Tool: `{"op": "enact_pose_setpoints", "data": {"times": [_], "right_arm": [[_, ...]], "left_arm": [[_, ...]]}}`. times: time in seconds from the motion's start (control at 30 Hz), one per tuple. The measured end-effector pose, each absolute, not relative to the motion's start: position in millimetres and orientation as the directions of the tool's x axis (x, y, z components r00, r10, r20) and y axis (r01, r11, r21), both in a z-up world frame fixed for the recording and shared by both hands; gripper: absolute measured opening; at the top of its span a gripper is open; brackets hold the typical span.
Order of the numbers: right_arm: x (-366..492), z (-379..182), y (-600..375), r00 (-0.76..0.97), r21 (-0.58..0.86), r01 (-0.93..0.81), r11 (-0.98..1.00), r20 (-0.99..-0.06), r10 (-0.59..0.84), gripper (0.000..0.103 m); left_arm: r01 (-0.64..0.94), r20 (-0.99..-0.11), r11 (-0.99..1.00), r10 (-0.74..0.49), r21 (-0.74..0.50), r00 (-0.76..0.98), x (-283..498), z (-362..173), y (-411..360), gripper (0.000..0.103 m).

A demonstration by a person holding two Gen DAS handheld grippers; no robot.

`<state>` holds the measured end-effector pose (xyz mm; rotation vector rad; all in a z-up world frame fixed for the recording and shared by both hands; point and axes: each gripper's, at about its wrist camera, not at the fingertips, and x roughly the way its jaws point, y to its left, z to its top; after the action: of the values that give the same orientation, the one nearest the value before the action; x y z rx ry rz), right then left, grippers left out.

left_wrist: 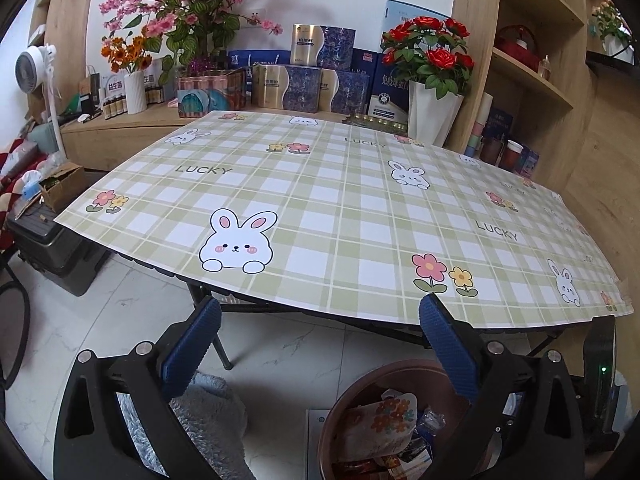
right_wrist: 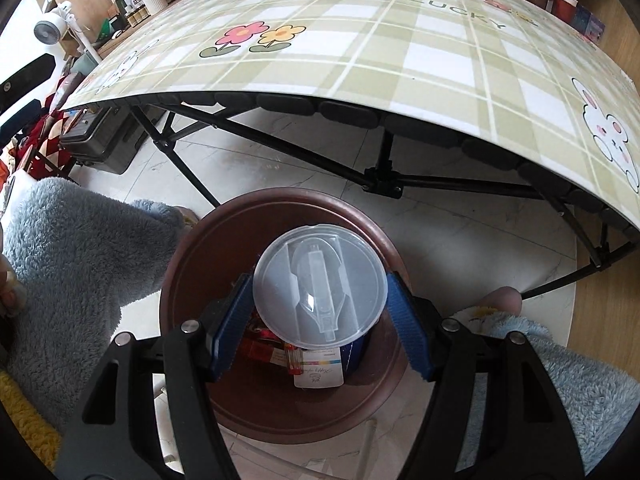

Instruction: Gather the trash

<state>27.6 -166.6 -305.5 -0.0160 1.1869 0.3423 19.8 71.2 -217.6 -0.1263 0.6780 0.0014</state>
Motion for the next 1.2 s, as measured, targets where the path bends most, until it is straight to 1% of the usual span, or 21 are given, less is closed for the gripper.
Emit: {"op": "enact_pose_setpoints", "data": {"times": [0.03, 0.07, 0.13, 0.17, 0.3, 0.63, 0.77, 0.87, 0.93, 1.1, 1.2], "right_arm": [[27, -305, -167, 0.332, 0.166, -0.271, 0.948, -0.908, 0.254, 0.081], [27, -304, -167, 0.335, 0.167, -0.271, 0.948, -0.907, 0.256, 0.084], [28, -304, -168, 0.338, 0.17, -0.271, 0.948, -0.905, 0.259, 0.092], [27, -303, -168, 0.34, 0.169, -0.27, 0.948, -0.904, 0.258, 0.094], [28, -301, -170, 0.354, 0.162, -0.258, 0.952, -0.901, 0.249, 0.097], [26, -291, -174, 0.391, 0.167, -0.249, 0.954, -0.884, 0.257, 0.097], [26, -257, -184, 0.502, 0.164, -0.229, 0.96, -0.824, 0.26, 0.097], [31, -217, -196, 0.594, 0.13, -0.201, 0.971, -0.772, 0.227, 0.097], [36, -192, -202, 0.634, 0.107, -0.186, 0.977, -0.746, 0.203, 0.097], [46, -111, -222, 0.751, 0.037, -0.141, 0.989, -0.647, 0.131, 0.097], [48, -72, -237, 0.795, 0.069, -0.112, 0.991, -0.593, 0.13, 0.097]], "left_arm": [[-0.043, -0.626, 0.992, -0.04, -0.117, 0.778, 20, -218, 71, 0.097], [-0.043, -0.627, 0.992, -0.04, -0.116, 0.778, 20, -218, 71, 0.097], [-0.043, -0.628, 0.992, -0.04, -0.117, 0.777, 20, -218, 71, 0.097], [-0.043, -0.628, 0.992, -0.04, -0.117, 0.777, 20, -218, 70, 0.097], [-0.035, -0.629, 0.992, -0.049, -0.119, 0.776, 20, -218, 69, 0.097], [-0.022, -0.633, 0.993, -0.057, -0.116, 0.772, 21, -218, 66, 0.097], [-0.017, -0.628, 0.996, -0.045, -0.092, 0.777, 22, -211, 62, 0.097], [-0.027, -0.565, 1.0, 0.02, -0.005, 0.825, 22, -184, 54, 0.097], [-0.02, -0.538, 0.999, 0.042, 0.046, 0.842, 28, -162, 46, 0.097], [0.045, -0.434, 0.996, -0.005, 0.08, 0.901, 34, -92, 31, 0.097], [0.079, -0.383, 0.993, -0.039, 0.089, 0.923, 34, -56, 23, 0.097]]}}
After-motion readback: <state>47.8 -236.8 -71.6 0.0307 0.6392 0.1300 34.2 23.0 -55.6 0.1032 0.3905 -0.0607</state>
